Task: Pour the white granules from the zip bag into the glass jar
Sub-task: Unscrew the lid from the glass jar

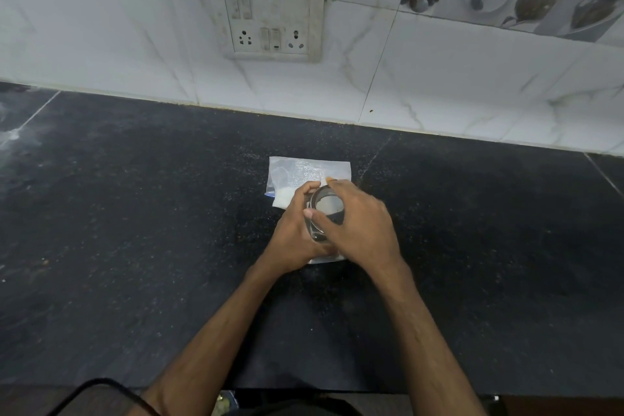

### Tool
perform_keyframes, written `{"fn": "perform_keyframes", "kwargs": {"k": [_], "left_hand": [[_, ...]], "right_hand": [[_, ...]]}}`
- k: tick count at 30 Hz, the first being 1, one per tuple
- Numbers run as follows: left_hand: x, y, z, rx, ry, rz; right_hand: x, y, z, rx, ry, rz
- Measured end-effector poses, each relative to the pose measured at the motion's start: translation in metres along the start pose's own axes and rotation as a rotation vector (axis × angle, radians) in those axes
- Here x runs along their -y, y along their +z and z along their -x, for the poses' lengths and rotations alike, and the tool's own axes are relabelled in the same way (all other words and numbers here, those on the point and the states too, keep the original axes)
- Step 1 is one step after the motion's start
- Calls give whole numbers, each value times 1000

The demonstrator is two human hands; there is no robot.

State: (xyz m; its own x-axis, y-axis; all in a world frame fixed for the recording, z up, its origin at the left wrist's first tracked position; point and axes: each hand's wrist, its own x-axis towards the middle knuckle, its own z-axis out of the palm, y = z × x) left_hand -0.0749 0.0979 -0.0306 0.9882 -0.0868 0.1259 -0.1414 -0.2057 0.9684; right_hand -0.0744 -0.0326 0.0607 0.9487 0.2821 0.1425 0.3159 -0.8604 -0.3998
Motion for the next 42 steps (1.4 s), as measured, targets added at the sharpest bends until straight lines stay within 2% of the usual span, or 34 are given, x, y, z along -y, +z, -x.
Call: {"fn": "perform_keyframes", "kwargs": {"k": [4,5,9,14,17,19,23,24,27,32,34,36,42], "left_hand": [[1,1,-3,-18,15,-9],[1,1,-3,-20,2,-12],[-2,2,-2,-22,20,-4],[-4,2,-2,-30,47,3],[-4,1,0,-19,12,7],[-3,1,0,-14,8,9],[-3,1,-2,-31,40,-15],[-2,1,-2,-35,33,-16],[-4,2,0,-32,15,-14],[-6,2,-1,-50,27,-40],[-3,2,-1,-42,5,-28],[0,2,-1,-34,5,-24],[-2,2,-1,-28,19,-9]], "right_hand": [[3,-11,-13,239,-80,-34],[4,-12,-15,243,-88,-28],[10,-1,-7,87,-21,27],[-3,-9,-15,287,-148,-124],[-9,-10,-14,111,-82,-160],[-8,-7,-10,69,-72,-129],[-10,-14,-17,317,-157,-95],[-10,-14,-19,317,-150,-104],[-3,-5,-14,175,-62,-112],[-5,-8,-13,329,-186,-141],[-8,-10,-15,208,-159,-212],[-11,-6,-11,116,-102,-169],[-12,-14,-16,316,-193,-145]]}}
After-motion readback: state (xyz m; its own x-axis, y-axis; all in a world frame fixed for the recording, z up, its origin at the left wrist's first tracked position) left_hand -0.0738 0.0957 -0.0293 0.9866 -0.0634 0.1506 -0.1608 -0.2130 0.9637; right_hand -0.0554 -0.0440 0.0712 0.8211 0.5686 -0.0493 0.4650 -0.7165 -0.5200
